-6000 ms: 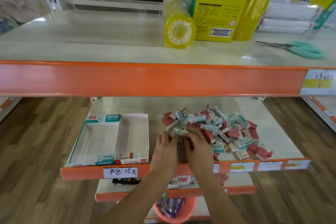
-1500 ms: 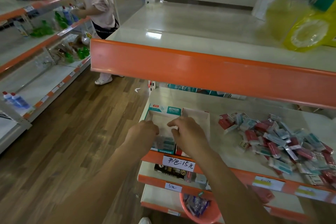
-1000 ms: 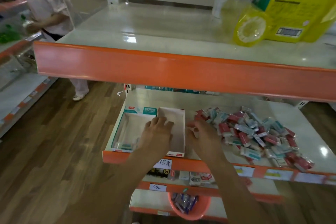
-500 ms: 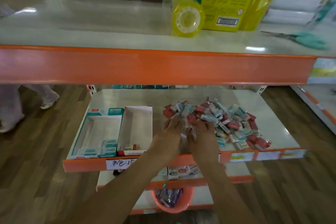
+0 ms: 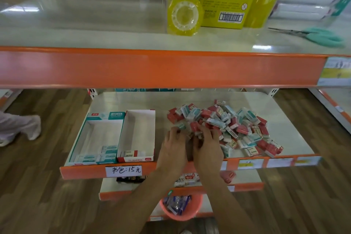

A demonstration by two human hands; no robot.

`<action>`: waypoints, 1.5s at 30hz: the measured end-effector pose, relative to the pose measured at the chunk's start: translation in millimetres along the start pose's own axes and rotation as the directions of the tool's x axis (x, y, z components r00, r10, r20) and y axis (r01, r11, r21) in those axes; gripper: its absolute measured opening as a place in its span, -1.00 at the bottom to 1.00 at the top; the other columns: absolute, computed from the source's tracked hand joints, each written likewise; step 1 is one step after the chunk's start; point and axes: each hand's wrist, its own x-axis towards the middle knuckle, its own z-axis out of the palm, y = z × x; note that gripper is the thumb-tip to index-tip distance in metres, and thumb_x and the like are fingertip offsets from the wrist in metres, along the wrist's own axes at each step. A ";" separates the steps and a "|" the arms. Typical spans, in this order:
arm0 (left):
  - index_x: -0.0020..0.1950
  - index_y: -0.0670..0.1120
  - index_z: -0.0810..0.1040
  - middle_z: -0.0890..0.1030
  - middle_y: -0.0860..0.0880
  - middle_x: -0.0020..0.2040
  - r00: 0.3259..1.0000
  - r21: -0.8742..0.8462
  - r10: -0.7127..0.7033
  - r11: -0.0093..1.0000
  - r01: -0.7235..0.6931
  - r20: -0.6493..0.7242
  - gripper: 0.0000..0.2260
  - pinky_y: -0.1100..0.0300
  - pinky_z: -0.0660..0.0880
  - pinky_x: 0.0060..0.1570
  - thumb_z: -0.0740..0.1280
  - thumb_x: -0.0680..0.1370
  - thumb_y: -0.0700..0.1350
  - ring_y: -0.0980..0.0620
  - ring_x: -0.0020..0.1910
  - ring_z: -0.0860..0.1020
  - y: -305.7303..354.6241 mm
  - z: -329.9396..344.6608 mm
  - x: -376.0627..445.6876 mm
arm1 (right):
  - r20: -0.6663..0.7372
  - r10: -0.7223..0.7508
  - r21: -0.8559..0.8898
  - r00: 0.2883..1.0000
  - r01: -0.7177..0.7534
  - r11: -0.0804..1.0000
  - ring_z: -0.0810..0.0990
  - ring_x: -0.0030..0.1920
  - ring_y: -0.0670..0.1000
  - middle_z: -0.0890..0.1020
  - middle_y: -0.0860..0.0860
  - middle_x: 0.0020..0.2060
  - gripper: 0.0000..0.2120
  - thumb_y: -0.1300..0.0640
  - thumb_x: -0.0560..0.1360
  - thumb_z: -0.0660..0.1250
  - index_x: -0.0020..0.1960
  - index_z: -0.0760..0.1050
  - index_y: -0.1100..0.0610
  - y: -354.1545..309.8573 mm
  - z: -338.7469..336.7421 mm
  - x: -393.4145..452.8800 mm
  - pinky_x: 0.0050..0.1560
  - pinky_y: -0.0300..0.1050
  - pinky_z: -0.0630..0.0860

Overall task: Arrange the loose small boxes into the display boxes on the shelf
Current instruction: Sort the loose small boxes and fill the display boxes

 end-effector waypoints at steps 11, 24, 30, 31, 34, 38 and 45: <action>0.23 -0.08 0.40 0.42 -0.09 0.17 0.992 0.184 -0.127 0.975 0.123 0.007 -0.75 0.15 0.42 0.08 0.20 0.56 -0.12 -0.05 0.13 0.38 3.1 -7.5 -2.8 | -0.035 -0.075 0.233 0.997 0.081 0.969 0.56 -0.26 -0.17 0.59 -0.17 -0.05 -0.76 -0.10 0.53 0.27 0.17 0.41 -0.11 7.9 -7.1 -9.2 -0.37 -0.37 0.34; 0.24 -0.03 0.37 0.43 -0.02 0.16 0.996 0.042 -0.093 0.995 0.092 0.015 -0.70 0.22 0.42 0.08 0.26 0.53 -0.23 0.03 0.10 0.37 -3.1 -5.9 -16.1 | 0.026 -0.193 0.181 0.981 0.185 0.966 0.45 -0.17 -0.25 0.52 -0.21 -0.04 -0.79 -0.10 0.41 0.45 -0.02 0.51 -0.09 15.8 -5.8 -7.4 -0.29 -0.29 0.44; 0.31 -0.01 0.39 0.44 0.01 0.20 0.991 -0.041 -0.135 0.990 0.134 -0.023 -0.66 0.25 0.38 0.13 0.27 0.55 -0.20 0.07 0.15 0.36 -6.2 -4.5 -19.0 | 0.062 -0.203 0.234 0.977 0.183 0.955 0.42 -0.05 -0.37 0.51 -0.18 0.01 -0.76 0.22 0.39 0.47 -0.06 0.52 -0.06 16.7 -9.5 -6.5 -0.19 -0.46 0.37; 0.32 -0.01 0.40 0.44 0.01 0.19 0.990 -0.045 -0.140 0.989 0.139 -0.028 -0.66 0.26 0.37 0.12 0.27 0.55 -0.21 0.07 0.14 0.35 -6.2 -4.8 -19.1 | 0.062 -0.218 0.257 0.974 0.196 0.947 0.41 -0.02 -0.40 0.53 -0.14 0.01 -0.75 0.26 0.37 0.46 -0.06 0.54 -0.02 17.3 -11.3 -6.3 -0.15 -0.50 0.36; 0.33 -0.01 0.40 0.44 0.01 0.20 0.988 -0.056 -0.148 0.988 0.146 -0.037 -0.64 0.28 0.36 0.10 0.28 0.55 -0.22 0.07 0.15 0.35 -5.3 -5.7 -19.2 | 0.087 -0.254 0.270 0.963 0.222 0.937 0.43 -0.01 -0.36 0.55 -0.09 0.02 -0.77 0.27 0.36 0.47 -0.03 0.57 0.05 19.3 -16.9 -4.3 -0.09 -0.52 0.35; 0.36 -0.01 0.36 0.42 -0.01 0.22 0.985 -0.042 -0.170 0.985 0.170 -0.006 -0.60 0.26 0.38 0.11 0.29 0.54 -0.23 0.05 0.19 0.34 -3.8 -6.6 -17.0 | 0.168 -0.241 0.289 0.956 0.186 0.939 0.51 -0.01 -0.18 0.53 -0.13 0.01 -0.80 0.17 0.39 0.48 -0.01 0.57 0.02 19.8 -23.2 -0.6 -0.06 -0.31 0.49; 0.40 0.01 0.28 0.41 -0.02 0.27 0.986 -0.018 -0.162 0.986 0.163 0.047 -0.51 0.19 0.40 0.18 0.32 0.52 -0.24 0.02 0.24 0.35 -2.8 -11.9 -13.8 | 0.182 -0.214 0.383 0.960 0.132 0.914 0.59 -0.12 -0.22 0.64 -0.19 -0.12 -0.84 0.04 0.52 0.38 0.09 0.58 0.00 16.7 -23.2 -2.5 -0.12 -0.32 0.50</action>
